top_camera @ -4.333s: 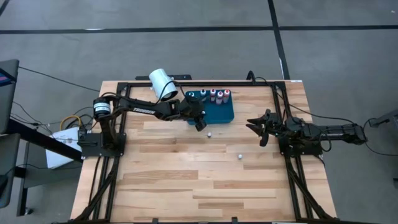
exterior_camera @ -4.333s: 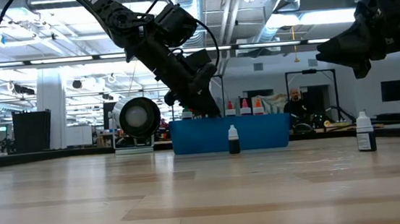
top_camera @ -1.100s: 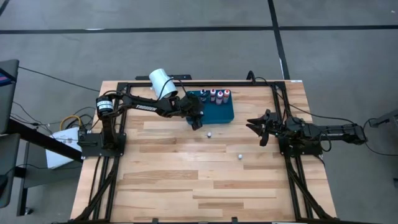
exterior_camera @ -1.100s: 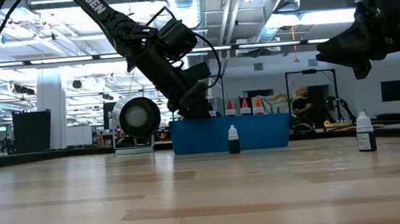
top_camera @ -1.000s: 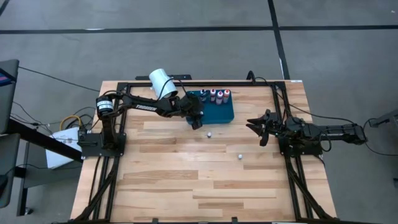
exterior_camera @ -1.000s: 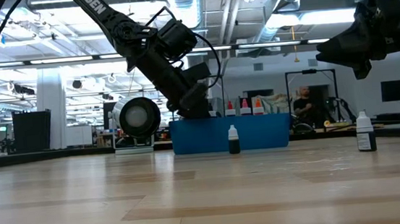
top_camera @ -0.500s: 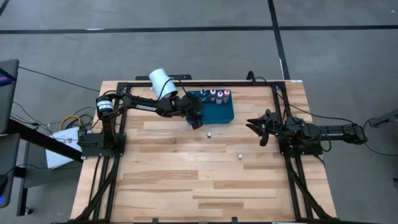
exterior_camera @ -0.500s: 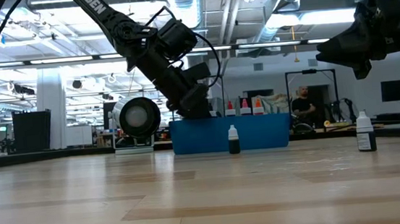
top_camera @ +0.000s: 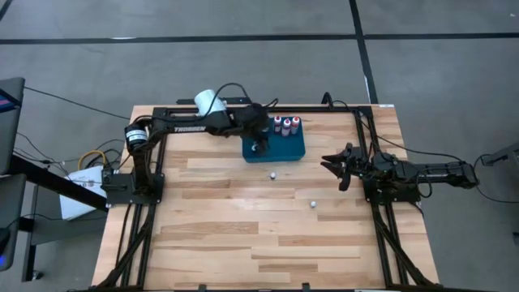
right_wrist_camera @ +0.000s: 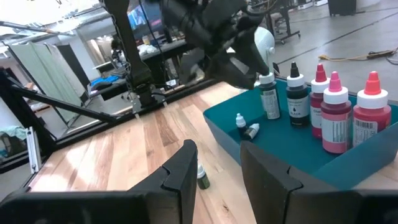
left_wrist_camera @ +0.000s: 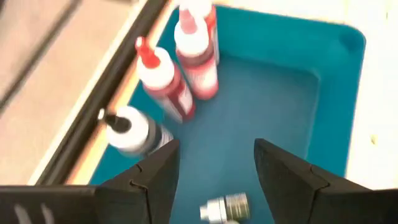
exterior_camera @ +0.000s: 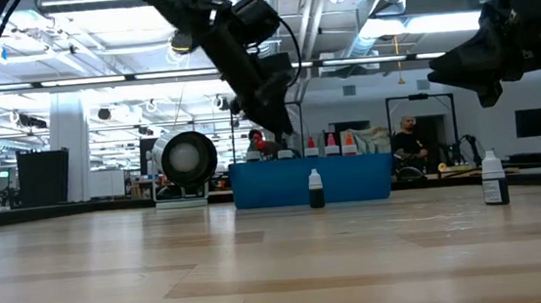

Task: Pick & Place food coloring
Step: Put the small black food coloring bottle into the blue bin

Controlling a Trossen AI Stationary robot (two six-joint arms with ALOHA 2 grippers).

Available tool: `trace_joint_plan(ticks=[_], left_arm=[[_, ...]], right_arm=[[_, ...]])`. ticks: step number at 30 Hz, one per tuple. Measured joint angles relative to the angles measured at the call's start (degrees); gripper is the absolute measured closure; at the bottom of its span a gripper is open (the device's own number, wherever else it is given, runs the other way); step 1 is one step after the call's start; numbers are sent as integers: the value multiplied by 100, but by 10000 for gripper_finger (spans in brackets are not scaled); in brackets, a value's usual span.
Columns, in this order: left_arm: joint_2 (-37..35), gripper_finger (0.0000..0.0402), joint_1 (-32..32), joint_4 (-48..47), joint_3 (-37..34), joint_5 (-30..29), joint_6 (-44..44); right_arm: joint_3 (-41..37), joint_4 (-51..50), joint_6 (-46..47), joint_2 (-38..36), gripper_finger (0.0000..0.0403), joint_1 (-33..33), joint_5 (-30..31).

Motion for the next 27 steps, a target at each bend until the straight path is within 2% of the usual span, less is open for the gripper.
trace_joint_plan(ticks=[5,9,13,19,24,27], left_arm=[[-2,203,2,-1688,670,201,-173],[-57,203,-89,-2240,685,605,-574],[-164,203,-277,-2403,487,860,-822],[-712,203,-607,-1848,-262,871,-1149],[-1687,203,-847,-445,-1571,717,-1616],[-2382,203,-978,401,-2481,701,-1950]], right_arm=[[9,11,1,-2,292,4,-127],[111,-15,0,-1,292,4,-143],[230,2,0,2,292,6,-353],[369,22,0,213,292,7,-826],[677,26,-4,705,292,6,-920],[951,-41,-80,1246,292,7,-949]])
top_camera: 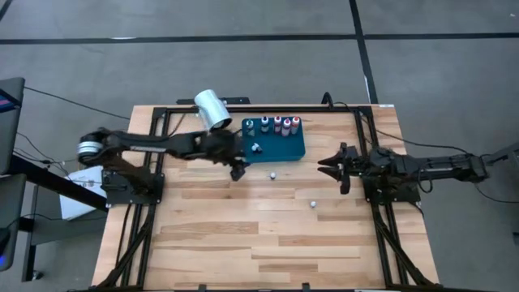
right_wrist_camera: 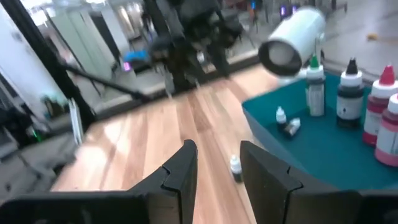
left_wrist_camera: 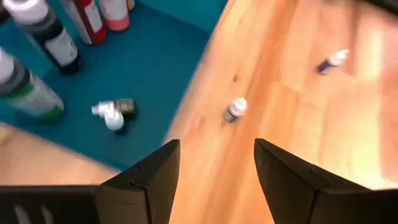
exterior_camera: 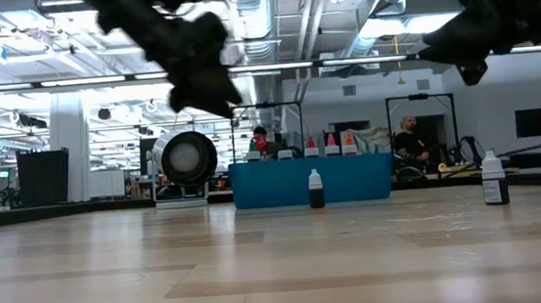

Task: Pick & Place food coloring
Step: Put the small black food coloring bottle into the blue bin

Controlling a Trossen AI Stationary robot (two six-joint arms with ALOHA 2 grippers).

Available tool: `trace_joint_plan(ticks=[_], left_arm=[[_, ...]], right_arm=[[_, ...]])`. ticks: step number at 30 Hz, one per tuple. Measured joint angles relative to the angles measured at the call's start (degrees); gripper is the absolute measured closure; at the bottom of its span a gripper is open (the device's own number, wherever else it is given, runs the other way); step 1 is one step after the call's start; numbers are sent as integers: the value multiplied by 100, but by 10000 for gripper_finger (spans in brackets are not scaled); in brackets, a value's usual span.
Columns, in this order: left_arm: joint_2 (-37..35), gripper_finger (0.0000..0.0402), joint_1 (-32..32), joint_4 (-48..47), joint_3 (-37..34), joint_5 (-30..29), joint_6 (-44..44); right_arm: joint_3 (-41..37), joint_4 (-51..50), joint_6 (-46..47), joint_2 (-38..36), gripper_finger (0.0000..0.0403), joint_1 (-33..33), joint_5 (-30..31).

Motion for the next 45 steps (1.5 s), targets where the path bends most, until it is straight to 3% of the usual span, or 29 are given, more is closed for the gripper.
trace_joint_plan(ticks=[8,16,23,30,38,45], left_arm=[[-1605,203,-429,1240,-1993,-592,-733],[-2900,203,-704,2127,-3395,-813,-939],[-3784,203,-710,2122,-3971,-814,-792],[-4414,203,-710,2155,-4477,-848,-729],[-4824,203,-707,2156,-4841,-852,-577],[-4894,203,-707,2116,-4850,-1020,-130]], right_arm=[[936,-489,-359,1863,292,103,-245],[2193,-667,-794,4026,292,324,-219],[3426,-763,-1131,5821,292,246,-211],[4656,-1835,-1129,7155,292,89,-227],[5633,-2977,-1130,7949,292,-171,-231],[5822,-3305,-1129,8216,292,-347,-248]])
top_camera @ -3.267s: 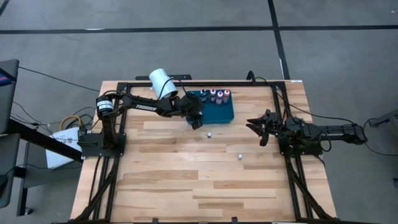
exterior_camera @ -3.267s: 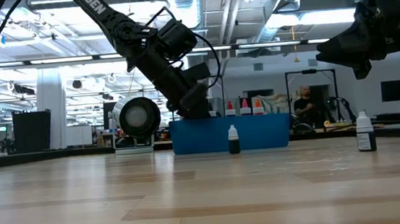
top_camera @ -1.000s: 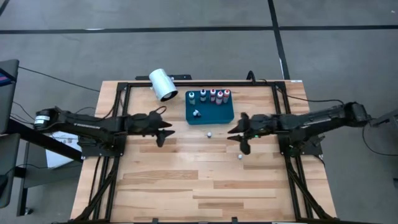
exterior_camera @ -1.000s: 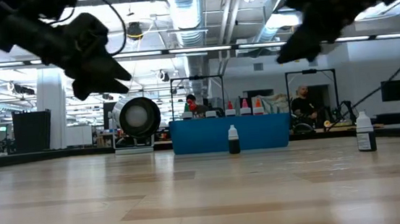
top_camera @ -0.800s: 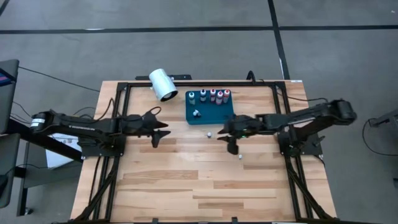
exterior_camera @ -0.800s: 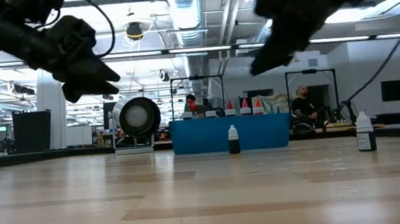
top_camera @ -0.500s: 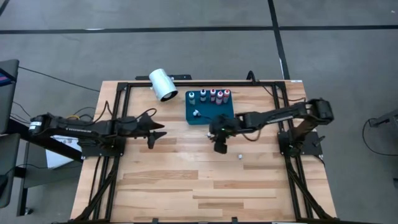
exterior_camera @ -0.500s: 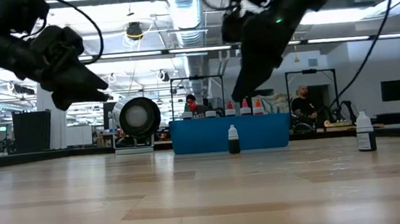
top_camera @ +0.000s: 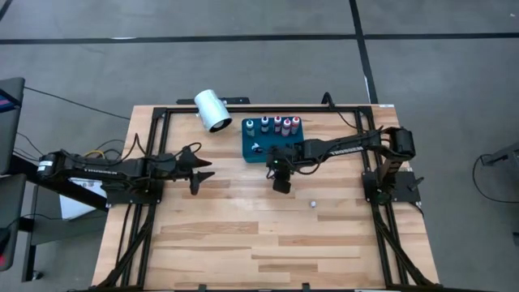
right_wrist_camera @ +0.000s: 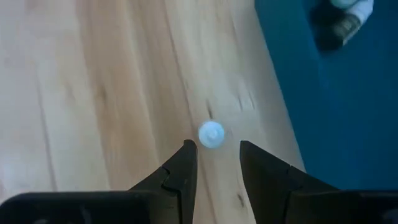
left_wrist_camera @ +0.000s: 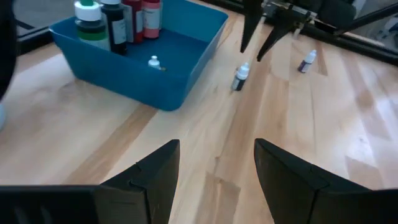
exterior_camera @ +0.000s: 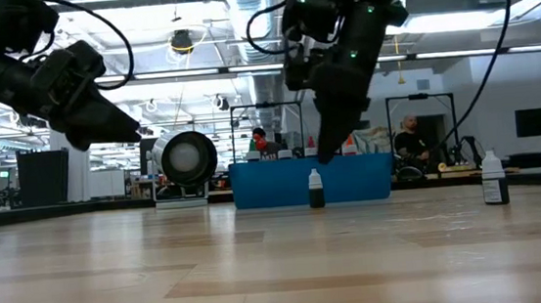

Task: Pick & Place food coloring
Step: Put the small black food coloring bottle into the blue bin

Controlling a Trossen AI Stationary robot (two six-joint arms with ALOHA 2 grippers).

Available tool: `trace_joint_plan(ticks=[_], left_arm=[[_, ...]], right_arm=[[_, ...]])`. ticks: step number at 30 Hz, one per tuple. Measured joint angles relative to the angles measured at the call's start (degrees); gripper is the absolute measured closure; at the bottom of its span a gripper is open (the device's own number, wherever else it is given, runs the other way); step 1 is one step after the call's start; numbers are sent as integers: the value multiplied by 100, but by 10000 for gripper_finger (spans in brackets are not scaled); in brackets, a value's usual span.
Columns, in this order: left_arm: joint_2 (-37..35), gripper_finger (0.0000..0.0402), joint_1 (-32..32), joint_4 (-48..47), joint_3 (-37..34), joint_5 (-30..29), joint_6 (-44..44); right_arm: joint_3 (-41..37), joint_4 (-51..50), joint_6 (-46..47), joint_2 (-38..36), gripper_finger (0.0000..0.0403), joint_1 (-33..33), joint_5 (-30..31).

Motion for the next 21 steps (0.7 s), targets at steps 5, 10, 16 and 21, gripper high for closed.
trace_joint_plan(ticks=[5,10,16,21], left_arm=[[-1,203,0,-23,0,-68,155],[0,203,99,-77,0,1,156],[-4,203,338,-32,0,272,330],[-75,203,504,49,0,570,350]], right_arm=[[-11,34,0,4,292,-11,0],[-11,46,0,4,292,-11,-8],[-11,75,123,4,292,-51,-22],[-11,86,157,4,292,-133,-238]])
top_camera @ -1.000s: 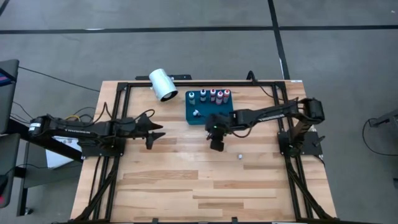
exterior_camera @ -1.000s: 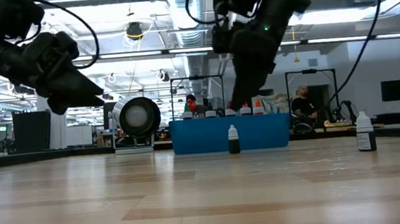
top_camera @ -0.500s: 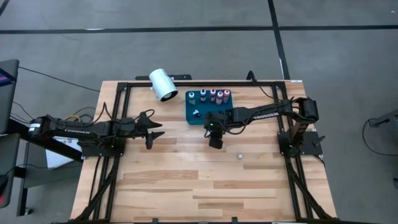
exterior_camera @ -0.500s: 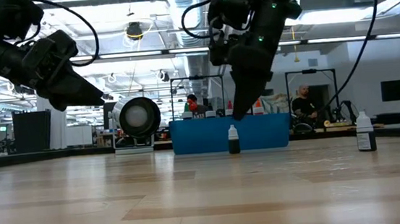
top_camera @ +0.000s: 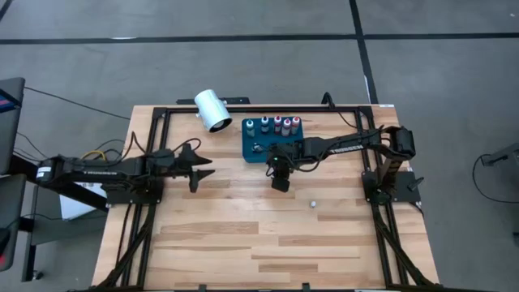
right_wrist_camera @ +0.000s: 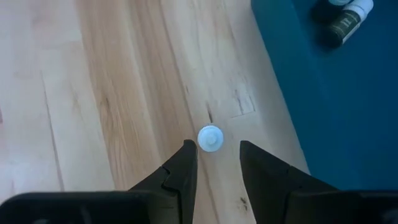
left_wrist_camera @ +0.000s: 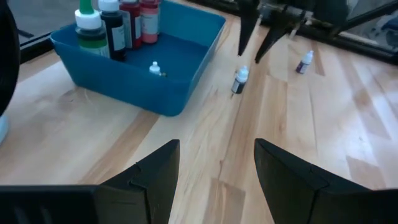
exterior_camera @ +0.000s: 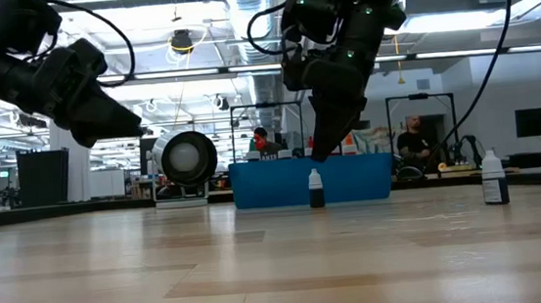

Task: Pick & Place food coloring
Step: Put the small black food coloring bottle into the blue bin

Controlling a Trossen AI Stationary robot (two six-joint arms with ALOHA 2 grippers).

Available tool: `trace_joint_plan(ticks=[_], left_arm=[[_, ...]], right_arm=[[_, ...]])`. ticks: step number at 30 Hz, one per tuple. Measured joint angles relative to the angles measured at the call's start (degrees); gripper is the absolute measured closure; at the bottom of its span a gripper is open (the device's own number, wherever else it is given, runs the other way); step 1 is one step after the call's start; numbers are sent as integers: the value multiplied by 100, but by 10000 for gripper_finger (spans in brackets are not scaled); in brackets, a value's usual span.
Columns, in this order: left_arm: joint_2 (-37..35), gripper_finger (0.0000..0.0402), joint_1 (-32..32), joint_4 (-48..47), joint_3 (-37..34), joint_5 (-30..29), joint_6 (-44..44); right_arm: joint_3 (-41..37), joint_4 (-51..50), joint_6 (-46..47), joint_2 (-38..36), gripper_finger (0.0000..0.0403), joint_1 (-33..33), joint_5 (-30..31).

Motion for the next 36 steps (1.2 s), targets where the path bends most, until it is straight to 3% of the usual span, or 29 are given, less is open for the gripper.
trace_joint_plan(ticks=[12,26,36], left_arm=[[-1105,203,-279,-572,2,10,-275],[-2609,203,-1038,-1687,2,-1141,-266],[-3438,203,-1090,-2713,11,-1345,-501]], right_arm=[[-2,52,4,-2,292,57,90],[5,367,87,201,292,52,94],[45,131,203,653,292,52,90]])
